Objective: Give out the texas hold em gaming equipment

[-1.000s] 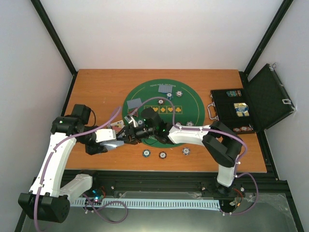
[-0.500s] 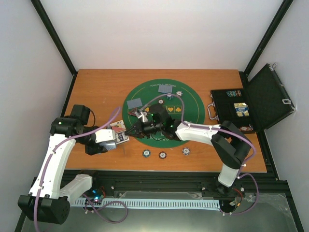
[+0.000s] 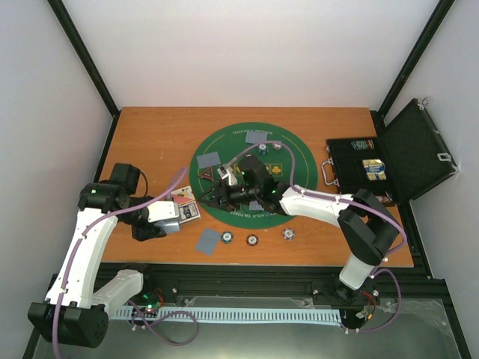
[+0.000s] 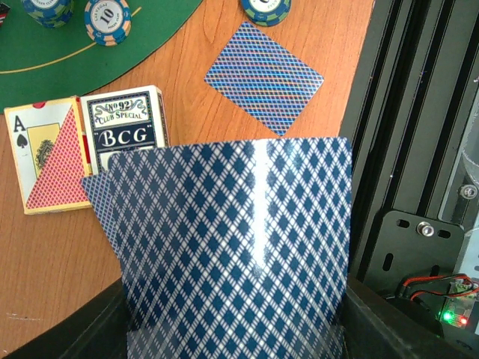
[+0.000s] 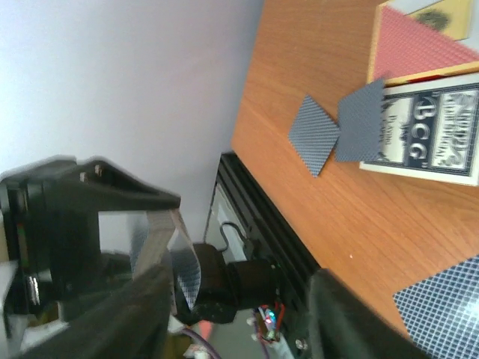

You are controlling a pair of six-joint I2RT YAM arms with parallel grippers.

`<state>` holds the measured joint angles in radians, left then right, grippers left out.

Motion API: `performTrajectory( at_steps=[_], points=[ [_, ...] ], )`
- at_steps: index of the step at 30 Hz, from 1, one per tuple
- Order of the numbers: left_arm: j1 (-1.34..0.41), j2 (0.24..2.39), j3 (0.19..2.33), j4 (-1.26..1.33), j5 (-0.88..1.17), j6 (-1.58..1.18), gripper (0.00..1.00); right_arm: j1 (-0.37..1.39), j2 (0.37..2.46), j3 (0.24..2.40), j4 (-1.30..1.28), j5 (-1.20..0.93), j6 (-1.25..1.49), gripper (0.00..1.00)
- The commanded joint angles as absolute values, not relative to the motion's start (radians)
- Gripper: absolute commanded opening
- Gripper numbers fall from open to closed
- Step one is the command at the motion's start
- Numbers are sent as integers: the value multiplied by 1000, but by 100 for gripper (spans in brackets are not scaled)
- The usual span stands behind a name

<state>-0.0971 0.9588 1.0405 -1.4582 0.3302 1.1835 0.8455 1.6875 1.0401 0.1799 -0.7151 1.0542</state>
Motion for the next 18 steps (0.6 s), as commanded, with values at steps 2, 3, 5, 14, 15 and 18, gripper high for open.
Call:
performTrajectory(
  at_steps=[2, 3, 5, 14, 15, 18],
  points=[
    [-95, 949, 1051, -1446, 350, 1207, 1, 932, 1725, 1083, 268, -758, 1048, 64],
    [-96, 948, 1052, -1446, 351, 1207, 1, 949, 1735, 1095, 278, -761, 1053, 67],
    [-96, 949, 1052, -1448, 349, 1206, 1, 979, 1761, 1119, 294, -765, 1064, 73],
    [-95, 944, 1056, -1452, 351, 1207, 1, 1050, 1887, 1163, 443, -787, 1167, 75],
    [-96, 944, 1055, -1451, 351, 1207, 1, 1054, 1897, 1175, 451, -790, 1172, 75],
    [-95, 943, 1054, -1451, 354, 1207, 1, 1058, 1925, 1192, 512, -798, 1215, 74]
  ],
)
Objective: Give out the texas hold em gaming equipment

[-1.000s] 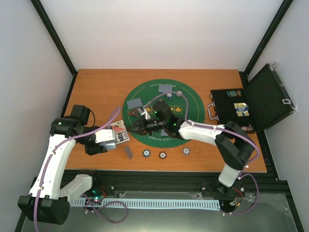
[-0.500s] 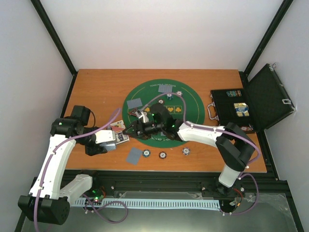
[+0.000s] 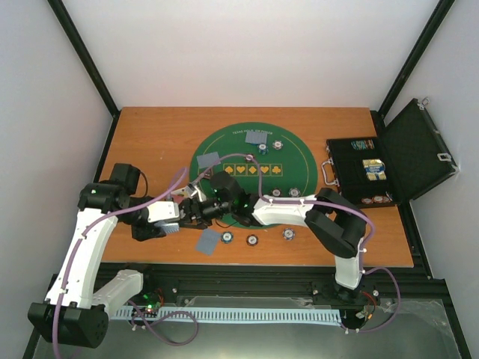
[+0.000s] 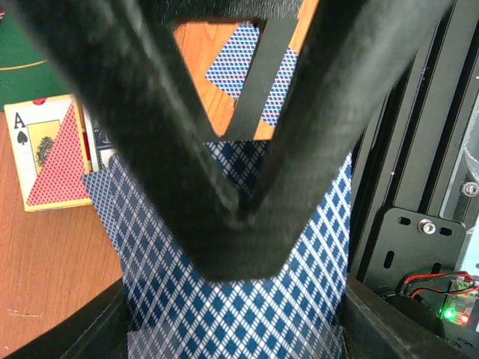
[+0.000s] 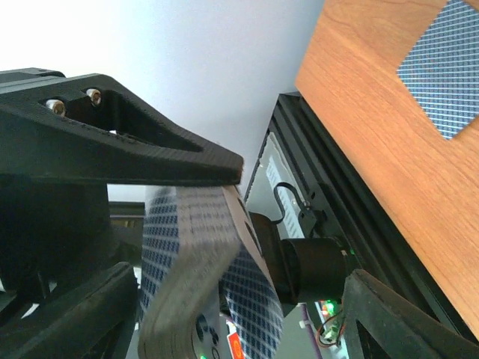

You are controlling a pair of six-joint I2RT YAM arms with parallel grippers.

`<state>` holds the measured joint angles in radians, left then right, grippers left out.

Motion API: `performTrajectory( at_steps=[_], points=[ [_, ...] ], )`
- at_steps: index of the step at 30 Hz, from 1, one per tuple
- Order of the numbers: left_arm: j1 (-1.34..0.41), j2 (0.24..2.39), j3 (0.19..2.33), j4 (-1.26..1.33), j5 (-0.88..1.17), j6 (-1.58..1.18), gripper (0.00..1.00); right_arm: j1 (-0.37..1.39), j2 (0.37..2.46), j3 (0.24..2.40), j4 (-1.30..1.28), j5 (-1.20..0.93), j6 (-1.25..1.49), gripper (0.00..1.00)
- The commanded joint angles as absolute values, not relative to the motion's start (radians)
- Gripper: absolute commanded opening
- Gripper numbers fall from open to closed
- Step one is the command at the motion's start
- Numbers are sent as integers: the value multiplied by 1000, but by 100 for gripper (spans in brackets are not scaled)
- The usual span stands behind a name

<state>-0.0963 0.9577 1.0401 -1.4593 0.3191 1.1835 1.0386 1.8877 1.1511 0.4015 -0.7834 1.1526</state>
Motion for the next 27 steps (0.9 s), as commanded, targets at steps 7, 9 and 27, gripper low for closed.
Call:
performTrajectory(
  at_steps=[7, 9, 27],
  points=[
    [-95, 937, 1051, -1446, 351, 1209, 1, 1077, 1961, 1190, 658, -800, 1315, 60],
    [-95, 932, 1049, -1444, 350, 1209, 1, 1080, 1963, 1171, 698, -797, 1345, 51],
    [-96, 902, 960, -1443, 337, 1253, 100, 1080, 1919, 1141, 723, -791, 1377, 3]
  ],
)
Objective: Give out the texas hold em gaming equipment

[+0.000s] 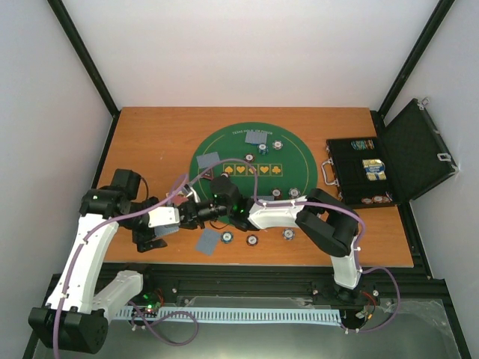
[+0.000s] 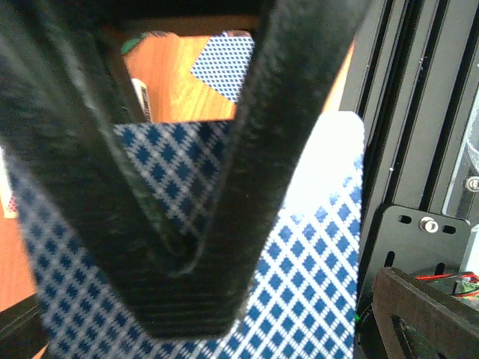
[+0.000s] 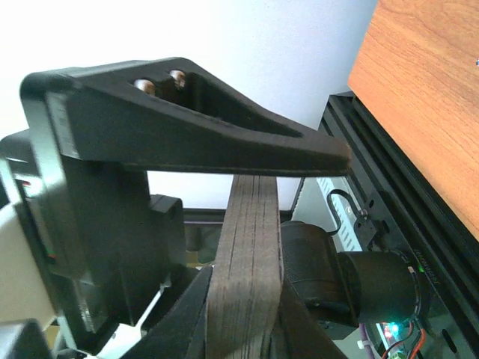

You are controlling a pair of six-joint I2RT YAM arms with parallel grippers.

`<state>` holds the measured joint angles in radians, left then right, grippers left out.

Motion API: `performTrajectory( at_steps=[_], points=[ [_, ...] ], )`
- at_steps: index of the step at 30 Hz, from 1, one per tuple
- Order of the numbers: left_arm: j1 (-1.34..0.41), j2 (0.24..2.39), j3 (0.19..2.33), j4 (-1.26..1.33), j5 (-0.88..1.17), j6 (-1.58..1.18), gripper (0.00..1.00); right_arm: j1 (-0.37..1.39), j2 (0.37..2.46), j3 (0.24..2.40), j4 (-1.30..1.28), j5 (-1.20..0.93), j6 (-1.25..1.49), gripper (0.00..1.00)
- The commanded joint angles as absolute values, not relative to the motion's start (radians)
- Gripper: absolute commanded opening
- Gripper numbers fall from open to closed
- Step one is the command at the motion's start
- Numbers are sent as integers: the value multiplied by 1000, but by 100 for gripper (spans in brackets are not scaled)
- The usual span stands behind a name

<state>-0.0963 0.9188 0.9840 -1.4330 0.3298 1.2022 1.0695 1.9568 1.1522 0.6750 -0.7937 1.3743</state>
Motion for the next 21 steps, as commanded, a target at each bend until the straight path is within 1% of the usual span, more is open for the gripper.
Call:
performTrajectory(
  at_steps=[1, 3, 5, 10, 16, 19, 21],
  points=[
    [-95, 895, 953, -1433, 334, 1256, 100, 1080, 1918, 1140, 728, -792, 1379, 3],
    [-95, 881, 943, -1400, 334, 1257, 100, 1080, 1917, 1141, 720, -794, 1373, 3],
    [-95, 878, 948, -1393, 347, 1266, 97, 1080, 1919, 1139, 717, -797, 1371, 3],
    [-96, 900, 972, -1392, 355, 1269, 83, 1081, 1934, 1129, 710, -799, 1370, 3],
    [-96, 897, 950, -1390, 375, 1293, 79, 1080, 1941, 1130, 719, -806, 1375, 3],
    [-95, 895, 956, -1393, 389, 1290, 73, 1080, 1934, 1136, 655, -800, 1334, 3],
    [-95, 891, 971, -1399, 401, 1291, 67, 1080, 1938, 1133, 641, -798, 1326, 3]
  ],
)
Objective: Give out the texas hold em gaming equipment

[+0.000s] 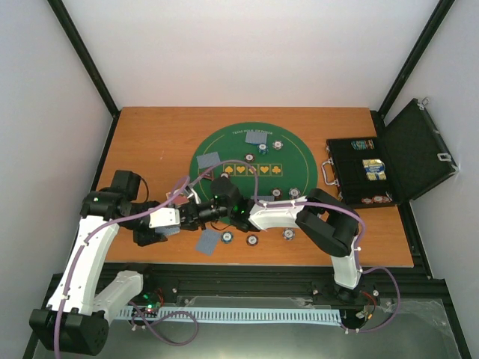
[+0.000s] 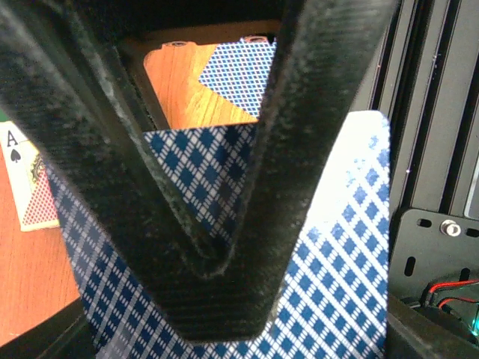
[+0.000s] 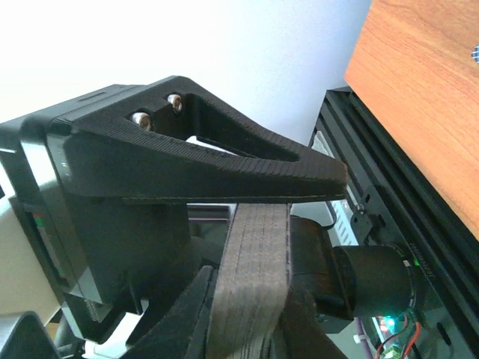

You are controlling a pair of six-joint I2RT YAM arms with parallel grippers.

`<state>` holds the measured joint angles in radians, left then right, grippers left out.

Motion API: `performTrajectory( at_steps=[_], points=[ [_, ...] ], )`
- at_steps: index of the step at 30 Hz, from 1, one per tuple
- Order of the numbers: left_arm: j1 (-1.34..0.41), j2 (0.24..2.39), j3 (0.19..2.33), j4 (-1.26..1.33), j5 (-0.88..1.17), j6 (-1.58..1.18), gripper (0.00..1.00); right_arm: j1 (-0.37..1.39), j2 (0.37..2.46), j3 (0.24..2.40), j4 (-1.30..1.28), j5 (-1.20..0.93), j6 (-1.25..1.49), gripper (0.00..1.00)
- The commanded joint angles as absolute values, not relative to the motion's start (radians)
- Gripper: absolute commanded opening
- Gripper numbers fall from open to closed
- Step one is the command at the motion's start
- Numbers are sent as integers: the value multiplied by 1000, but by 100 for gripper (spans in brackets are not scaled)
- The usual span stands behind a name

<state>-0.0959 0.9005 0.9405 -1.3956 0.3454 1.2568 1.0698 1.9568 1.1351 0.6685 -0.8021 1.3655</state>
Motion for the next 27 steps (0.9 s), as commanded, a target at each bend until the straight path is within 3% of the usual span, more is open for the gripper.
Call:
performTrajectory(
  at_steps=[1, 7, 15, 27],
  points=[
    [-95, 889, 980, -1400, 406, 1290, 63, 1080, 1943, 1130, 640, -798, 1326, 3],
    [-95, 886, 1009, -1426, 414, 1289, 38, 1080, 1962, 1126, 623, -788, 1317, 3],
    [-95, 865, 1022, -1430, 415, 1272, 19, 1078, 1962, 1130, 496, -759, 1230, 3],
    [-95, 904, 1103, -1486, 470, 1207, 6, 1071, 1961, 1124, 302, -679, 1076, 3]
  ],
)
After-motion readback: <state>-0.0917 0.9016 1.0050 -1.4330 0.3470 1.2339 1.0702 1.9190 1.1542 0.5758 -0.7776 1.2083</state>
